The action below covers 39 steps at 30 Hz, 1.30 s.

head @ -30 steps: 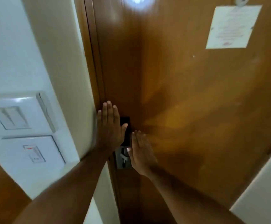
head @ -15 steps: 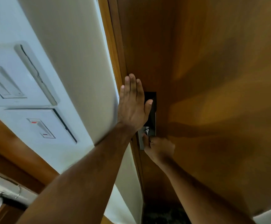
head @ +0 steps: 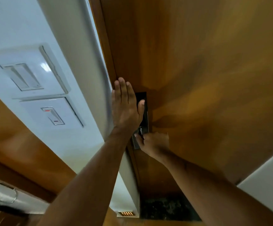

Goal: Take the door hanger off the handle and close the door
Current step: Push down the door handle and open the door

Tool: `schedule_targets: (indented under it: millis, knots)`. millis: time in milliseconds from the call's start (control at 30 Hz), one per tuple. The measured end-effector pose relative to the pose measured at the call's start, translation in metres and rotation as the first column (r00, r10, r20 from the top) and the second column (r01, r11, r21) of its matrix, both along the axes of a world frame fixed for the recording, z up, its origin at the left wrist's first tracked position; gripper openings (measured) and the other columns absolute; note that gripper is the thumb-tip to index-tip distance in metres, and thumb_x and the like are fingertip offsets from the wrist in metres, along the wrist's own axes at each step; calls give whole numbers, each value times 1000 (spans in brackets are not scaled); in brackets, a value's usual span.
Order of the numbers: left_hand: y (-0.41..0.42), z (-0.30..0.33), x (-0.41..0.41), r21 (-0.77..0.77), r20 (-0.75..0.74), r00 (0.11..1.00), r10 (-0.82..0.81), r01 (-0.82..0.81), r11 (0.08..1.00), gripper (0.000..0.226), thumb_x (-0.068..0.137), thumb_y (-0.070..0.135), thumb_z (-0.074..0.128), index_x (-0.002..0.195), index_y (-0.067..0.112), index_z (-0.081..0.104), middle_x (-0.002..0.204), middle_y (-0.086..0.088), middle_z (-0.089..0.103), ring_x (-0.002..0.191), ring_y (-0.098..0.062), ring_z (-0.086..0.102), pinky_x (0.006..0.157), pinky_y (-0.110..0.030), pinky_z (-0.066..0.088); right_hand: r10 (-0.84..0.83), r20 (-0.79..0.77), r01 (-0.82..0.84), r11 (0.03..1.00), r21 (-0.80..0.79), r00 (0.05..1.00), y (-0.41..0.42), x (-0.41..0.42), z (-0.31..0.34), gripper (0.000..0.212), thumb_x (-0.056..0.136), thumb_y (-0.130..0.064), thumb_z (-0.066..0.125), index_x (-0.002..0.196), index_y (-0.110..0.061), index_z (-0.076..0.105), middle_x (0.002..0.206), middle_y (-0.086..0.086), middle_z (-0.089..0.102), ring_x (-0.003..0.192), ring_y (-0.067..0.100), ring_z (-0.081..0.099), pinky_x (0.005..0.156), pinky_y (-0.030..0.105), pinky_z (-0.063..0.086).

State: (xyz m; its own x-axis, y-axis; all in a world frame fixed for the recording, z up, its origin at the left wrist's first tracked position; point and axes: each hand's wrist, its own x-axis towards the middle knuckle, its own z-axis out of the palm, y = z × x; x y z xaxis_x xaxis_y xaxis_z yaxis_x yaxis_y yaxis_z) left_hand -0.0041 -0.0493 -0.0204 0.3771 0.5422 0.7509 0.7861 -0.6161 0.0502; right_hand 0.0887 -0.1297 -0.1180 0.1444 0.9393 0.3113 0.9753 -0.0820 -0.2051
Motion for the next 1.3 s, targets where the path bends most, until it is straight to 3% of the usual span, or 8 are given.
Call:
schedule_targets:
  millis: [200,367,533,767,867,933,1100,1300]
  knots:
    - [-57,-6,-17,-1,126,986,-105,106,994,67,103,38,36,148,-12,30,155,-36,31,150,-42,15,121,-55,21,-65,188,51,995,81,980,-57,-18,7,66,101,-62,31,51,-20,46,42,-7,42,34,6,28,47,17,10]
    - [-111,-25,-52,23,111,938,-327,326,945,78,103,46,24,155,-1,-12,164,-26,-3,153,-35,-15,124,-48,-4,-125,155,60,927,369,980,-117,-25,-13,66,100,-55,36,52,-18,62,42,-1,53,34,17,48,45,20,29]
    - [-139,-69,-117,72,103,801,-590,586,807,79,102,44,27,155,3,-16,165,-15,-24,153,-38,-12,123,-53,-2,-228,143,174,932,319,963,-187,-36,-16,56,94,-54,53,55,-14,60,52,4,56,54,26,56,68,35,45]
    - [-150,-96,-124,-333,218,747,-628,662,672,75,103,48,15,155,-7,10,166,-24,3,155,-33,-2,125,-43,-2,-481,-46,480,856,191,876,-292,-76,-6,54,101,-49,36,109,-6,68,110,14,68,112,28,54,113,46,38]
    - [-170,-105,-105,-458,312,691,-652,711,533,74,103,52,14,158,3,7,169,-14,3,156,-22,-4,125,-38,0,-614,-293,680,666,308,733,-327,-113,-2,54,103,-39,34,149,-11,39,155,14,44,147,23,33,125,48,22]
    - [-186,-112,-90,-599,408,681,-608,702,385,71,103,52,17,159,10,12,169,-8,7,156,-18,1,125,-38,6,-572,-314,644,579,500,758,-338,-132,17,63,103,-40,32,158,-14,17,166,15,22,154,28,20,126,51,18]
    - [-236,-127,-47,-855,422,709,-565,518,10,42,105,22,44,145,9,48,143,-19,56,130,-33,53,108,-43,43,-564,75,258,486,835,822,-348,-133,80,74,104,-40,34,158,-3,2,169,15,-3,154,40,6,122,62,16]
    - [-313,-134,-17,-823,546,422,-724,433,-369,18,96,8,61,109,14,73,106,-1,76,108,-23,69,87,-26,55,-853,244,343,425,837,461,-390,-104,97,76,103,-44,32,158,-1,3,169,16,-9,155,34,-2,126,53,7]
